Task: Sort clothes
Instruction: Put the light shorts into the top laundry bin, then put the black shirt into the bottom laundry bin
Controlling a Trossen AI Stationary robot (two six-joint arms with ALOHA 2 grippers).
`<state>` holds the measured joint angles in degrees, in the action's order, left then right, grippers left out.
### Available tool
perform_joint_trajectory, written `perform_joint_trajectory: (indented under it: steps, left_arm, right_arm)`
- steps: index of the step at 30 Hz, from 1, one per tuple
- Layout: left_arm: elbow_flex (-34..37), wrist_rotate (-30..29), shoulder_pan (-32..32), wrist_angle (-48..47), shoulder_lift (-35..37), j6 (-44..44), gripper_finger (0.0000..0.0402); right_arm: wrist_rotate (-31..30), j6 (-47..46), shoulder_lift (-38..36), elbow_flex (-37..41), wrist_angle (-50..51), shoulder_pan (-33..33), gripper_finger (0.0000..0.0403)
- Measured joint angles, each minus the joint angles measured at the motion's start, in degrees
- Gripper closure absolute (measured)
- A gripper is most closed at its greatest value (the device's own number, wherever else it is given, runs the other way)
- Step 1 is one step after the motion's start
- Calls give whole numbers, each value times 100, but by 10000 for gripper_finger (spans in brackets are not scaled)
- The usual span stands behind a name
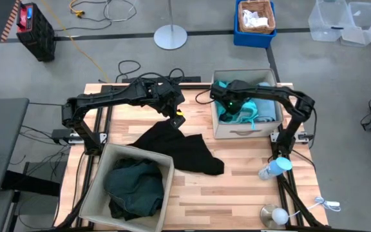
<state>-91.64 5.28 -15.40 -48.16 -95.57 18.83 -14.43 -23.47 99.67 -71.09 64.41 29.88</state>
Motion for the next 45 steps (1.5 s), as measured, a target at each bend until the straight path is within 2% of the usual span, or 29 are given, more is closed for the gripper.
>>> perform_joint_trajectory:
  steps: [7,11,22,27,31,34,39,45]
  left_arm:
    - [0,0,0,2,0,0,321]
    - [0,5,0,0,-1,1,321]
    - [0,62,0,6,0,2,321]
    - [0,64,0,11,0,2,321]
    - [0,71,0,69,0,10,321]
    - [2,325,8,270,-2,127,321]
    - [2,402,104,460,-114,559,319]
    - [2,504,343,434,-568,841,277]
  right_arm:
    - [324,17,160,0,-319,21,393]
    - [348,-10,-51,26,-348,-26,375]
    - [248,-205,-1977,22,-292,-52,221]
    - [231,-203,-2897,22,-290,-52,174]
    - [222,-203,-3540,22,-489,-96,166]
    - [211,-204,-3938,20,-814,-278,167]
    - [209,-306,-4330,13,-1388,-557,176]
    - [200,-325,-4388,13,-1729,-641,181]
